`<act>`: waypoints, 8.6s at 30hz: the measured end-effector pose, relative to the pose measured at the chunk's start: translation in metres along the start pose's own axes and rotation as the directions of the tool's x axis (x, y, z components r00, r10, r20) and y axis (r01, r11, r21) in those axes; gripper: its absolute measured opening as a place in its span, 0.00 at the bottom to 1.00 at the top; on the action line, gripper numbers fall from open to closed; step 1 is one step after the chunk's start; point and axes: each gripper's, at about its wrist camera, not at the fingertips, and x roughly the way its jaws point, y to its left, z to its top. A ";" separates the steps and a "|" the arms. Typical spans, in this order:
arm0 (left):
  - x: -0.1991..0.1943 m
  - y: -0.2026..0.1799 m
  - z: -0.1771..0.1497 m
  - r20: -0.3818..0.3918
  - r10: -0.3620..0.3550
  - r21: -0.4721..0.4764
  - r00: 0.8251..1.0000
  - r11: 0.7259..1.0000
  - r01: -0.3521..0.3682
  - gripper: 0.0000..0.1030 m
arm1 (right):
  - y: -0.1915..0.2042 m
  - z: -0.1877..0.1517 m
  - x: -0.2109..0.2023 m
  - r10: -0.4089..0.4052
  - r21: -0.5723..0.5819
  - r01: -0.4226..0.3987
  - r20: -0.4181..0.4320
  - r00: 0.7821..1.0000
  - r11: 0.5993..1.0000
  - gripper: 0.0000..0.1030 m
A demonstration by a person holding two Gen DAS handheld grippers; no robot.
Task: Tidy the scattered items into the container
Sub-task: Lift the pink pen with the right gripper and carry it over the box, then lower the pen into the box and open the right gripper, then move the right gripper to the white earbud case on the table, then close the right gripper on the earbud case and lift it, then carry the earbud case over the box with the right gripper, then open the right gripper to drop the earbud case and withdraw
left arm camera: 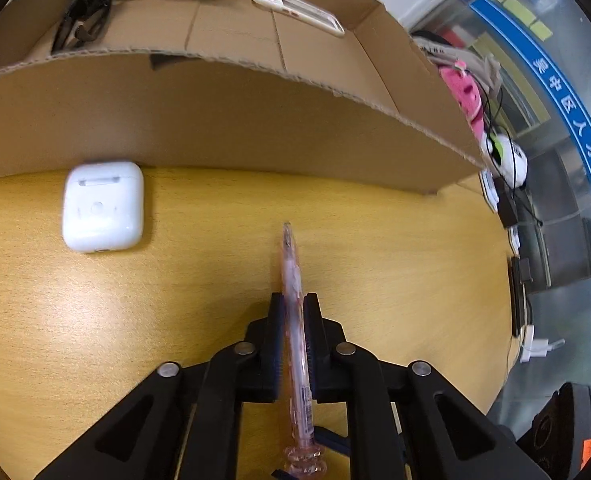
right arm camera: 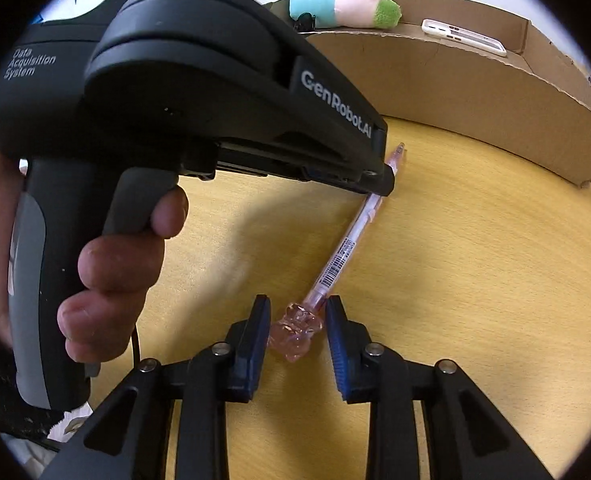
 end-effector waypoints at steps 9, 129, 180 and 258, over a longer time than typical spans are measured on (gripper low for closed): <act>0.000 -0.005 -0.002 -0.037 0.012 0.031 0.999 0.999 -0.011 0.09 | -0.003 -0.006 -0.005 0.001 -0.011 -0.001 0.033 0.999 1.000 0.25; -0.056 0.037 0.004 0.290 0.189 0.106 0.938 0.968 -0.228 0.73 | -0.047 0.085 -0.067 -0.159 0.052 0.151 0.279 0.947 0.987 0.70; -0.028 0.042 0.021 -0.129 -0.056 0.425 0.990 0.899 0.106 0.57 | -0.009 0.070 0.046 0.059 -0.149 -0.039 0.135 0.989 0.988 0.40; -0.016 -0.066 0.235 0.084 -0.014 0.509 0.996 0.860 -0.031 0.80 | -0.170 0.211 -0.005 -0.165 0.079 0.157 0.111 0.980 0.984 0.68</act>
